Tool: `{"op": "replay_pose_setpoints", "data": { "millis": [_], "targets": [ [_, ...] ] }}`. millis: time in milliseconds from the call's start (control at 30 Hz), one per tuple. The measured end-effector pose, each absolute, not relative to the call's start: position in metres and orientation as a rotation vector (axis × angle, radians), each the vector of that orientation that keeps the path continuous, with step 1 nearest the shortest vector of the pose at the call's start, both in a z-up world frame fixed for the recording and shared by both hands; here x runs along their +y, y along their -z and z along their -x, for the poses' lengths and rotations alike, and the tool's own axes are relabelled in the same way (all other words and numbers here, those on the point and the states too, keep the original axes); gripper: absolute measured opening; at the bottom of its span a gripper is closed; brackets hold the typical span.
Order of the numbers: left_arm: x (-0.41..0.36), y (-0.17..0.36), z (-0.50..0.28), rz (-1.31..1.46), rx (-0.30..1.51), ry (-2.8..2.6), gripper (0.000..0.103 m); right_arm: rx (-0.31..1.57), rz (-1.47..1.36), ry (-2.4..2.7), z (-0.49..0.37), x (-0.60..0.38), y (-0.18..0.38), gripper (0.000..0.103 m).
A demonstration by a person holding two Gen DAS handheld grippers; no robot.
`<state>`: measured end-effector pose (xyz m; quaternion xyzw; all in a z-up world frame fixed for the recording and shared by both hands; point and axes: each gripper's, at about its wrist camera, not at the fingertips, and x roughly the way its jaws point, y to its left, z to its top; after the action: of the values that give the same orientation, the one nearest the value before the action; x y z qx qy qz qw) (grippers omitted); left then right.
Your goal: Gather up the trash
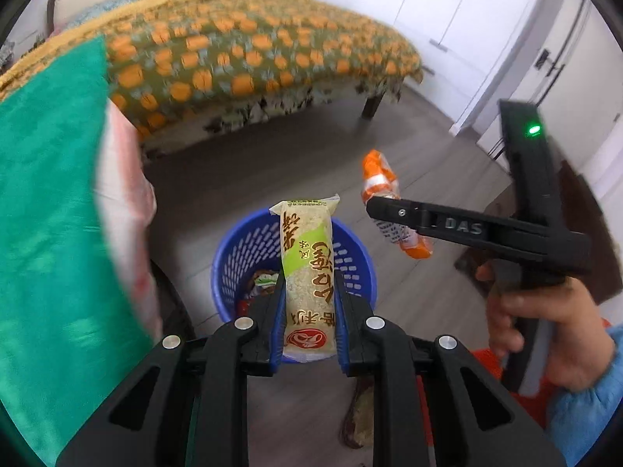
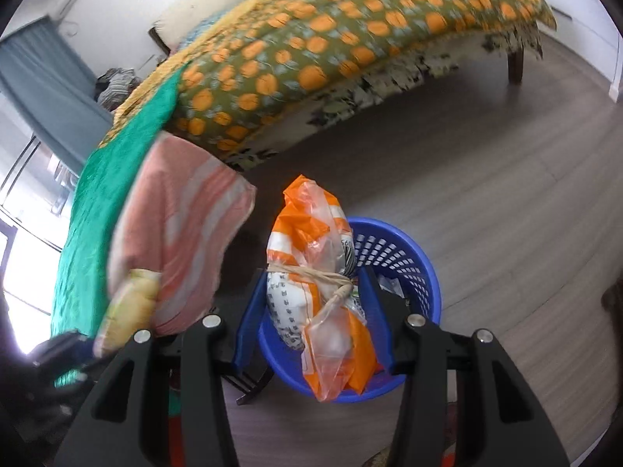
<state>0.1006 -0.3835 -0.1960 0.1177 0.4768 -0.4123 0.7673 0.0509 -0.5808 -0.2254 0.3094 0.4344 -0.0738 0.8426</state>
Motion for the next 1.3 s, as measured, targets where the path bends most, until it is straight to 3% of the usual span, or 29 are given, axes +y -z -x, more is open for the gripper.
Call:
{"op": "replay_pose_setpoints", "data": {
  "millis": [233, 300, 367, 600, 700, 967, 1300],
  "targets": [
    [-0.422, 0.266, -0.128, -0.28, 1.116, 0.831, 0.026, 0.999, -0.794, 0.161, -0.061, -0.601, 0.287, 0.051],
    [-0.427, 0.278, -0.135, -0.283, 1.133, 0.823, 0.048, 1.021, -0.853, 0.178, -0.059, -0.608, 0.307, 0.085],
    [-0.424, 0.278, -0.138, -0.262, 1.126, 0.81, 0.065, 1.021, -0.896, 0.196, -0.052, -0.614, 0.317, 0.086],
    [-0.408, 0.22, -0.112, -0.194, 0.973, 0.843, 0.089, 0.926, -0.841, 0.281, -0.027, -0.623, 0.266, 0.098],
    [-0.395, 0.187, -0.092, -0.187, 0.891, 0.837, 0.097, 0.886, -0.753, 0.307, -0.016, -0.617, 0.229, 0.098],
    [-0.36, 0.138, -0.046, -0.221, 0.755, 0.768, 0.098, 0.773, -0.524, 0.394, 0.053, -0.571, 0.156, 0.098],
    [-0.338, 0.131, -0.019, -0.218, 0.716, 0.739, 0.098, 0.775, -0.396, 0.457, 0.096, -0.526, 0.14, 0.098]
  ]
}}
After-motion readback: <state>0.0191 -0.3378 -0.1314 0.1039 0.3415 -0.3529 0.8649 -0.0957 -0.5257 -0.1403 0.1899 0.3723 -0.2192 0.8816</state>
